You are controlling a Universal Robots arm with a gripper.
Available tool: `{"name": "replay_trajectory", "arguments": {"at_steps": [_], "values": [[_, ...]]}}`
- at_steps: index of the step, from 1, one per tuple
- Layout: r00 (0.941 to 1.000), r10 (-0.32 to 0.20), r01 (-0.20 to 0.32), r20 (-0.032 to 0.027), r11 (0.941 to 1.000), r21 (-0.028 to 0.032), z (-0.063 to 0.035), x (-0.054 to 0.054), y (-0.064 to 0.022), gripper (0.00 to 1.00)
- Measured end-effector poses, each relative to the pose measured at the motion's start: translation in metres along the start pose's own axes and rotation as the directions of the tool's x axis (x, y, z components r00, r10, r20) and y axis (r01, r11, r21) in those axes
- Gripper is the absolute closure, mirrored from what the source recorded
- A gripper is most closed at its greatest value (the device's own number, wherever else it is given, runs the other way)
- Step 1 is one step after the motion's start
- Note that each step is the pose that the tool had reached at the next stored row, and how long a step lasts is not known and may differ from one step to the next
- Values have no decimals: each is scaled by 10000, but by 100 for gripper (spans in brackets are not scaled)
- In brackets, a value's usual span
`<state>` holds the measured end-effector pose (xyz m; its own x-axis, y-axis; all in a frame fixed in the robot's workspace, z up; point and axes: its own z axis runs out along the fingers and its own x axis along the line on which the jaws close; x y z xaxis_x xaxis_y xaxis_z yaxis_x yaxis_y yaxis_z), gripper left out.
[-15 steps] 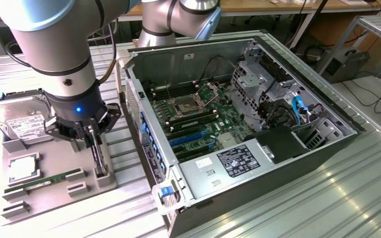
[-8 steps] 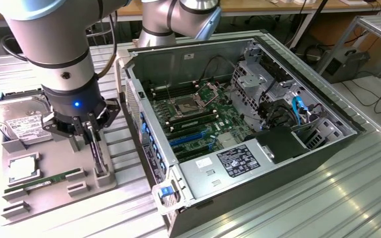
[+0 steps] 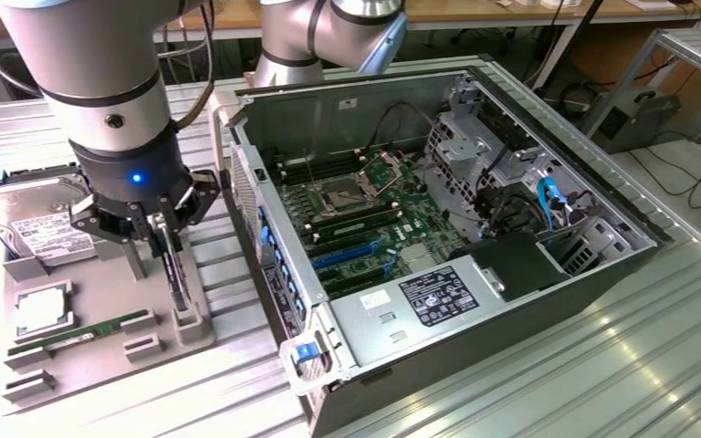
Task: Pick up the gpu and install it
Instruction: 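Pick up the gpu and move the gpu toward the slot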
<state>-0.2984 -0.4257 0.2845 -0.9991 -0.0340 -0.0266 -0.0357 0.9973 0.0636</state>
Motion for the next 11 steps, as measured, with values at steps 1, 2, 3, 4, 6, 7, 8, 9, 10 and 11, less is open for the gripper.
{"name": "replay_trajectory", "arguments": {"at_steps": [1,2,3,4,6,7,8,9,10,11], "values": [[10000,4,-4,-1,10000,-13,-27,-1,1,74],[10000,9,-9,0,10000,-29,-66,-2,2,74],[10000,13,-13,2,10000,-48,-105,-3,3,74],[10000,24,-24,4,10000,-76,-176,-6,4,74],[10000,43,-43,6,9999,-109,-302,-11,6,74],[10000,56,-56,7,9999,-122,-375,-16,6,74],[10000,63,-63,8,9999,-128,-420,-20,6,74],[10000,73,-73,8,9999,-135,-476,-25,5,74],[10000,88,-88,8,9999,-142,-580,-35,2,74],[10000,96,-96,7,9998,-145,-665,-47,-3,74]]}}
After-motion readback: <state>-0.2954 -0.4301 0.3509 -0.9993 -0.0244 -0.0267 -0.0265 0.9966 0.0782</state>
